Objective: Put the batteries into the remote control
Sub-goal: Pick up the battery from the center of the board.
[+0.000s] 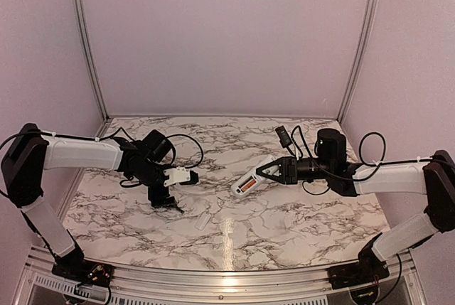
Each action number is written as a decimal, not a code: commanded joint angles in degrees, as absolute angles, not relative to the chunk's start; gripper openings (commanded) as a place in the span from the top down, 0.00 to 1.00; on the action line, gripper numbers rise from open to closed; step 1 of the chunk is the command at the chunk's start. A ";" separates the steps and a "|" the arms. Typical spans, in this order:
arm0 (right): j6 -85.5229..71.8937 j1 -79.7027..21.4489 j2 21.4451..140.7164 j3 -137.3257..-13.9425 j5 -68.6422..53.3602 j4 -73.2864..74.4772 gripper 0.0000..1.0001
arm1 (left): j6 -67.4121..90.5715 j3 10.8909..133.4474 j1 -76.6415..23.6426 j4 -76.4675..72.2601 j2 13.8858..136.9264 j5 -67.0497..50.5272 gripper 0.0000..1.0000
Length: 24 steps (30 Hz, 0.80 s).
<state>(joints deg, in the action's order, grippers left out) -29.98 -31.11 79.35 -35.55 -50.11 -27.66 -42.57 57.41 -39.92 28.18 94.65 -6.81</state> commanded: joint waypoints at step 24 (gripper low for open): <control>-27.78 -29.33 79.62 -36.68 -51.30 -26.83 1.00 | -43.85 53.27 -45.75 30.39 98.77 -8.93 0.59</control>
